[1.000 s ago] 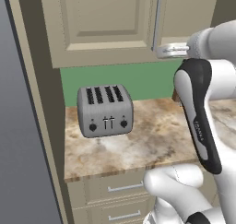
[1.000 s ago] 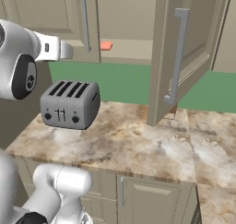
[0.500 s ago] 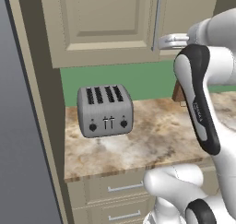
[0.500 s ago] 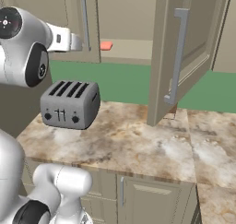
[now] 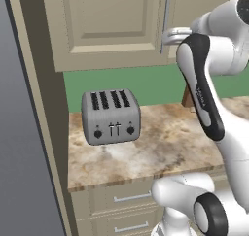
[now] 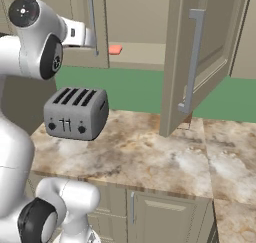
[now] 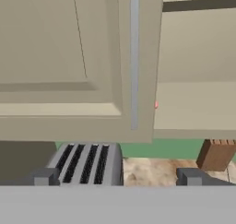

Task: Open the cabinet. Pick the bar soap and place it next to the sink. Then close the cabinet.

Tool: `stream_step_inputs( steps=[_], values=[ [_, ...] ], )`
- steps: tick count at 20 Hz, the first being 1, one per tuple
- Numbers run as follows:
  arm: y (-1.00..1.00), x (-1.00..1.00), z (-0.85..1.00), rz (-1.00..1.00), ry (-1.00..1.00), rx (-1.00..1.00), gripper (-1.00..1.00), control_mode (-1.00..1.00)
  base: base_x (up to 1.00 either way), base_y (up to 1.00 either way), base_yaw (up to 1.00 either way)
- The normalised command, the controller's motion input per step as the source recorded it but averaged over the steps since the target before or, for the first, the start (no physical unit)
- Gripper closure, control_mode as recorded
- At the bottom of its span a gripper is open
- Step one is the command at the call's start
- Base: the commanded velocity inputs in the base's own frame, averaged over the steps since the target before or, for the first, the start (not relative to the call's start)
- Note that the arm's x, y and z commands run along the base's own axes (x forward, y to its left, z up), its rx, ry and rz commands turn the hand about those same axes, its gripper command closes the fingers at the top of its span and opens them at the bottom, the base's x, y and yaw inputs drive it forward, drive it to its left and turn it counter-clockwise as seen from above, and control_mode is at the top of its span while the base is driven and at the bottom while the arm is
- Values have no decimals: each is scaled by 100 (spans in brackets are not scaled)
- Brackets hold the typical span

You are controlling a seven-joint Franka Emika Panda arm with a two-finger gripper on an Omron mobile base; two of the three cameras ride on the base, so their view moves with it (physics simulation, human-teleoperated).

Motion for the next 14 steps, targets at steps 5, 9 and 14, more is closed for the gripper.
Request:
stream_step_inputs(
  steps=[5, 9, 14],
  values=[
    [-2, 60, -3, 0, 0, 0, -100, -100, 0, 0, 0],
    [-10, 50, 0, 0, 0, 0, -100, -100, 0, 0, 0],
    [-6, 40, 0, 0, 0, 0, -100, -100, 0, 0, 0]
  ],
)
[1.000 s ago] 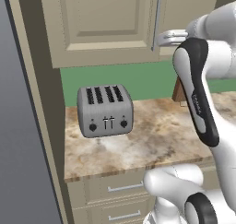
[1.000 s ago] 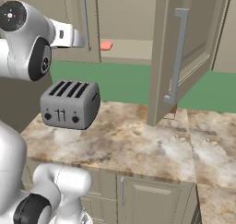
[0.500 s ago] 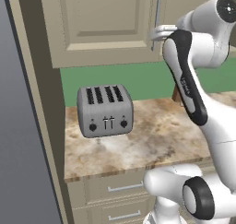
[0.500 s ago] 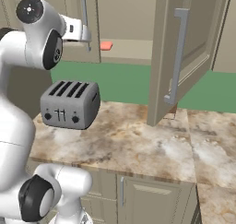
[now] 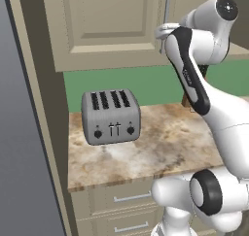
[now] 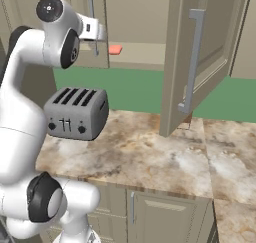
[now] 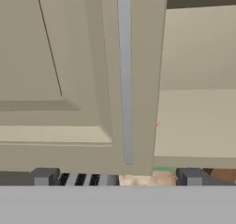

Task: Open the cabinet. Pick the bar soap and place it next to the sink. Then close the cabinet.

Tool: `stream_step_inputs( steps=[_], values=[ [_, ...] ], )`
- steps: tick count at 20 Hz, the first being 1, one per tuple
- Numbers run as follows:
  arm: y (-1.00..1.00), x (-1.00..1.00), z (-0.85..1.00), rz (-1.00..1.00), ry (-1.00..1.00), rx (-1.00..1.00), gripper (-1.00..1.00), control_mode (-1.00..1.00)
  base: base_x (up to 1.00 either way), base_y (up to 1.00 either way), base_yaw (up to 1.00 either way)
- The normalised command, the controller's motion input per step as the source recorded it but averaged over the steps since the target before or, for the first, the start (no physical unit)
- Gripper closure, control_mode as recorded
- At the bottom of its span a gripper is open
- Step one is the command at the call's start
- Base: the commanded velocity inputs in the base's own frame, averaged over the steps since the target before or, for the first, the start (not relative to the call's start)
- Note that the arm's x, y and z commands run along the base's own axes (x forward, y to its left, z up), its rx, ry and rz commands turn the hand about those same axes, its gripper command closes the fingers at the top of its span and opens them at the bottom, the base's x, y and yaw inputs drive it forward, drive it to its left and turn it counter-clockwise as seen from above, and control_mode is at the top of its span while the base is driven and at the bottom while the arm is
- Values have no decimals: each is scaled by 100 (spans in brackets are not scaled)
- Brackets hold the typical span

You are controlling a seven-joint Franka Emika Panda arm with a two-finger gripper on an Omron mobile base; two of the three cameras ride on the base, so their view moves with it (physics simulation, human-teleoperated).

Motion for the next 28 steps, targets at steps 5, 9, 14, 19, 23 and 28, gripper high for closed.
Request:
stream_step_inputs(
  steps=[5, 9, 14, 19, 23, 28],
  values=[
    [0, 35, -1, 0, 0, 0, -100, -100, 0, 0, 0],
    [0, 46, -3, 0, 0, 0, -100, -100, 0, 0, 0],
    [0, 44, -12, 0, 0, 0, -100, -100, 0, 0, 0],
    [0, 36, -12, 0, 0, 0, -100, -100, 0, 0, 0],
    [0, 34, -13, 0, -1, 0, -100, -100, 0, 0, 0],
    [0, 34, -17, 0, -5, 0, -100, -100, 0, 0, 0]
  ],
)
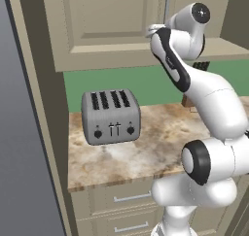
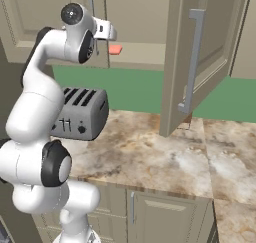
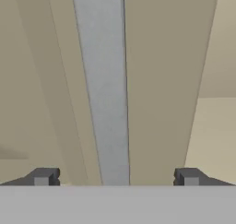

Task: Open the cabinet. Pick the bar soap and place it next to the sink. Then close the cabinet.

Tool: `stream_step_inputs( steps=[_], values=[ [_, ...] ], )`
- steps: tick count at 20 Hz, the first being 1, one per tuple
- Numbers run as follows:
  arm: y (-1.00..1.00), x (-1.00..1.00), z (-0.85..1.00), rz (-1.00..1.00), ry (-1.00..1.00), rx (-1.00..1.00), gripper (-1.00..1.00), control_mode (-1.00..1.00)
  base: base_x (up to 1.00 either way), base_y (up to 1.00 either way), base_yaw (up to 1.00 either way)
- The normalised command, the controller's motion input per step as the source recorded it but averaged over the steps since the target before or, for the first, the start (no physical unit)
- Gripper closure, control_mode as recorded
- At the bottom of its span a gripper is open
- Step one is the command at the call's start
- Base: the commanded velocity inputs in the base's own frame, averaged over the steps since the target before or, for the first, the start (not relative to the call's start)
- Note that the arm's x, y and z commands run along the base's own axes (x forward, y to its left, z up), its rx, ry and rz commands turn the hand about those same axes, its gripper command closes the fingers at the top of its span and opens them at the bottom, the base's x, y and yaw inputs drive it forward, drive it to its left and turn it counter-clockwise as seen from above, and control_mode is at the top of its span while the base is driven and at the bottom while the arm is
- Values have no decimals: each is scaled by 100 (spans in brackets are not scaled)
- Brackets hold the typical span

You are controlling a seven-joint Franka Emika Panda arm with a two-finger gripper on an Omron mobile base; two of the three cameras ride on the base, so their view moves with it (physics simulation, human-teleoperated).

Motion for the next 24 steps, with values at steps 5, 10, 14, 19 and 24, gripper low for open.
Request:
stream_step_inputs(
  steps=[5, 10, 14, 19, 24],
  values=[
    [0, 38, -25, 0, -10, 0, -100, -100, 0, 0, 0],
    [0, 34, -19, 0, -7, 0, -100, -100, 0, 0, 0],
    [0, 0, 0, 0, 0, 0, 100, -100, 0, 0, 0],
    [0, 0, 0, 0, 0, 0, 100, -100, 0, 0, 0],
    [0, 0, 0, 0, 0, 0, 100, -100, 0, 0, 0]
  ],
)
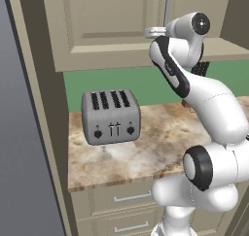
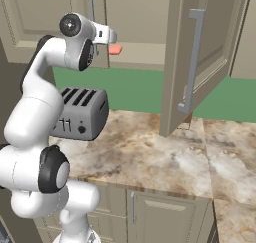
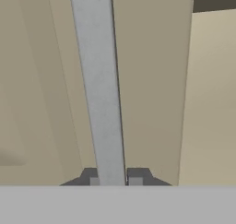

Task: Open the cabinet. Pick the bar soap and place it next to the sink. Then close the cabinet.

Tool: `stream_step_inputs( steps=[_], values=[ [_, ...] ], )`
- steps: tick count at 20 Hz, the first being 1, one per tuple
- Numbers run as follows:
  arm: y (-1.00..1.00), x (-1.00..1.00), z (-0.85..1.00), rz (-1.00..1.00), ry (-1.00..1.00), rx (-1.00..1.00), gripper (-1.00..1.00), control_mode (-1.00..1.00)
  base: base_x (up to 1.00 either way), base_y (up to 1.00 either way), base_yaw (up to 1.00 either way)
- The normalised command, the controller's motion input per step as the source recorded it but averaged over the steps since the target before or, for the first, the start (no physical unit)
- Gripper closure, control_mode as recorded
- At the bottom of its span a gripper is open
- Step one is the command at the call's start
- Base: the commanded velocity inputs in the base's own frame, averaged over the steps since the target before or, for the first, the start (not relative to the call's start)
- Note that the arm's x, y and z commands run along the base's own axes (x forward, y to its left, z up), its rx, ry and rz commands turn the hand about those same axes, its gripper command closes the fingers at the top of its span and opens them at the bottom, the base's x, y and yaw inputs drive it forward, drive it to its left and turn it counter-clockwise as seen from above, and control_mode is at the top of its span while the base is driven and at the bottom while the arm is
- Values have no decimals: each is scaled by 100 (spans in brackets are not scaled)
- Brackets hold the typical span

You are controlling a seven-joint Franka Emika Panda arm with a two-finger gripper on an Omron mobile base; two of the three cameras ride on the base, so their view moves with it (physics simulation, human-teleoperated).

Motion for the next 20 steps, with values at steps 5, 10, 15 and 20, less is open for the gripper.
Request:
stream_step_inputs(
  steps=[5, 10, 15, 20],
  values=[
    [3, -23, 0, 0, 0, 0, 100, -100, 0, 0, 0],
    [15, -61, 2, 0, 0, 0, 100, -100, 0, 0, 0],
    [23, -84, 7, 3, 0, 0, 100, -100, 0, 0, 0],
    [30, -99, 3, 5, 0, 0, 100, -100, 0, 0, 0]
  ],
)
